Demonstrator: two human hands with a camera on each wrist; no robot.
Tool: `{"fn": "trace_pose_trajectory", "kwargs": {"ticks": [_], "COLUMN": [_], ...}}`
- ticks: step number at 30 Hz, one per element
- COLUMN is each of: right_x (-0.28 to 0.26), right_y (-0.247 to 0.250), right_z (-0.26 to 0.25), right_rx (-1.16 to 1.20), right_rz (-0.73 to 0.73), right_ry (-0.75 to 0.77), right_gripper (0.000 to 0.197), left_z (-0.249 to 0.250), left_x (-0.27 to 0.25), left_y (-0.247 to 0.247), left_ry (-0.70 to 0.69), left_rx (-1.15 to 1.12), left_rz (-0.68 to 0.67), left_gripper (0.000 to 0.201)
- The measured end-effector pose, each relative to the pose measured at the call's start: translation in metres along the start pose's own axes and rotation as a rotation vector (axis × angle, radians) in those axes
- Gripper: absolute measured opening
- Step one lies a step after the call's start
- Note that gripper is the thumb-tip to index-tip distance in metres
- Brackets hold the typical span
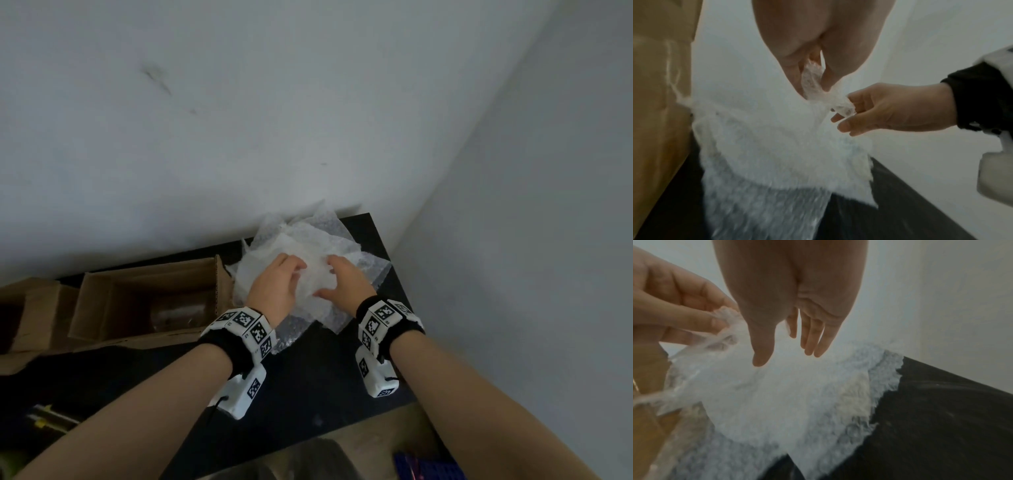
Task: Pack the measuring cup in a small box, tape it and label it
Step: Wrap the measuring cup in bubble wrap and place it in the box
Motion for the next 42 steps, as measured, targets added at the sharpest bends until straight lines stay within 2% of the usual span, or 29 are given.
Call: {"fn": "trace_pose_trajectory", "kwargs": {"ticks": [4, 10, 13, 16, 20, 22, 28, 31, 36, 40, 42], "right_x": [-0.006, -0.015, -0.019, -0.020, -0.025, -0.027, -0.038, -0.042, -0.036, -0.036, -0.035], "right_y": [0.018, 0.063, 0.074, 0.072, 0.051, 0.034, -0.010, -0.029, -0.053, -0.065, -0.072], "right_z": [-0.020, -0.077, -0.103, -0.119, -0.138, -0.148, -0.187, -0.202, -0.213, -0.221, -0.224], "right_rx": [0.119, 0.182, 0.272, 0.279, 0.236, 0.337, 0.429, 0.457, 0.388, 0.426, 0.431], "right_rz": [0.070, 0.252, 0.288, 0.222, -0.035, -0.150, -0.291, -0.322, -0.195, -0.126, -0.093], "right_ry": [0.039, 0.185, 0.220, 0.193, 0.092, 0.035, 0.028, 0.036, 0.034, -0.006, -0.015], "right_gripper": [0.063, 0.046, 0.049, 0.064, 0.086, 0.085, 0.070, 0.066, 0.061, 0.045, 0.050], "left_z": [0.015, 0.038, 0.042, 0.036, 0.019, 0.009, -0.034, -0.059, -0.086, -0.106, -0.116], "left_x": [0.008, 0.022, 0.022, 0.013, -0.012, -0.026, -0.062, -0.075, -0.095, -0.108, -0.114], "left_y": [0.024, 0.081, 0.114, 0.141, 0.169, 0.183, 0.217, 0.228, 0.240, 0.250, 0.251], "left_ry": [0.007, -0.009, -0.015, -0.016, -0.012, 0.007, 0.146, 0.201, 0.261, 0.308, 0.344], "left_rx": [-0.109, -0.143, -0.194, -0.278, -0.342, -0.388, -0.608, -0.676, -0.652, -0.443, -0.479], "left_rz": [-0.045, 0.014, 0.051, 0.062, -0.060, -0.103, -0.168, -0.193, -0.164, -0.101, -0.091], "left_gripper": [0.012, 0.015, 0.015, 0.005, 0.017, 0.016, 0.017, 0.023, 0.015, 0.055, 0.072]}}
Point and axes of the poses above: each hand's wrist, its own x-axis towards the middle knuckle, its own y-axis out of the back of the hand, z = x × y, the point moved 4 cm from there along x, towards the middle knuckle, and after that the axes turned 4 degrees about x, right-handed, at the moved point
